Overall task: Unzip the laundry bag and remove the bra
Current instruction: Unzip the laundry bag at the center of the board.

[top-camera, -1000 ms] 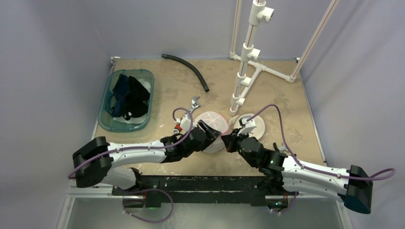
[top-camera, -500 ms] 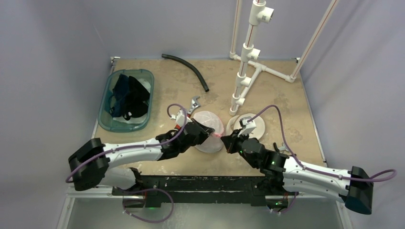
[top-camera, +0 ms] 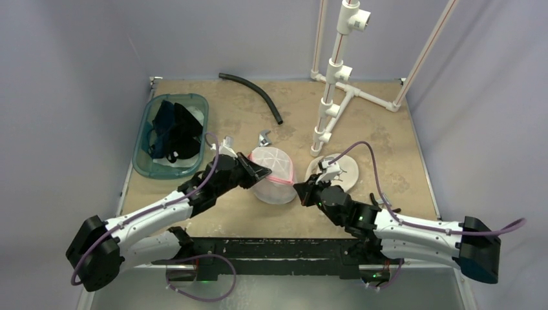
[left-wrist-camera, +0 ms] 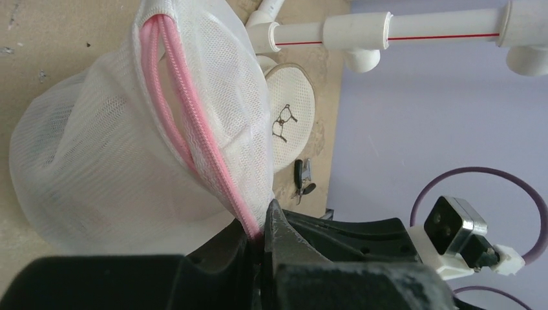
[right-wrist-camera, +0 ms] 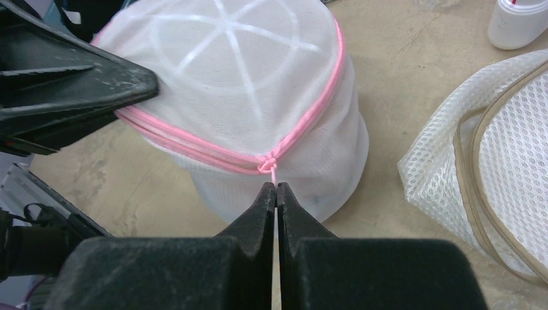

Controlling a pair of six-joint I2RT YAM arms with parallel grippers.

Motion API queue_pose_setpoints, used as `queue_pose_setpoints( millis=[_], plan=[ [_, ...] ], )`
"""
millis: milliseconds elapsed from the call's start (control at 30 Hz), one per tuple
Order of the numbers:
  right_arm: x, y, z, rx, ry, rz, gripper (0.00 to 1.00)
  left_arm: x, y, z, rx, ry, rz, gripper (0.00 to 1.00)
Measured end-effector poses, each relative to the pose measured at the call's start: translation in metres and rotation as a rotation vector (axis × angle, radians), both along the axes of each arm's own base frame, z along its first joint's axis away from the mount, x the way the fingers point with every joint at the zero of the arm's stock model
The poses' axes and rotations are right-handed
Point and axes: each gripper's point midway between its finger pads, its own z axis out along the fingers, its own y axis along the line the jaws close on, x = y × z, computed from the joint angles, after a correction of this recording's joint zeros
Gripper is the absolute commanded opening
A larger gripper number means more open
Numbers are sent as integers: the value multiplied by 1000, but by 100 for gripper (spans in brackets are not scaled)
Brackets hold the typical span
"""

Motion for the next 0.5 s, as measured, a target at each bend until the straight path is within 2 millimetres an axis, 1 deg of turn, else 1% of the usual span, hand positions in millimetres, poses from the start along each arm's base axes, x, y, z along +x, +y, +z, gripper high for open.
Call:
queue_pose_setpoints(
  millis=[133,267,367,500],
  plan=[
    [2,2,-8,-12,15,-14,0,-2,13,6,14,-20,-46,0],
    [7,4,-2,15,6,-42,0,-1,32,11,20,-34,-65,0],
    [10,7,5,37,-4,-54,0,2,41,6,37,-18,-76,0],
    [12,8,4,29,-4,-66,0,3,48,1,53,-10,-90,0]
  ],
)
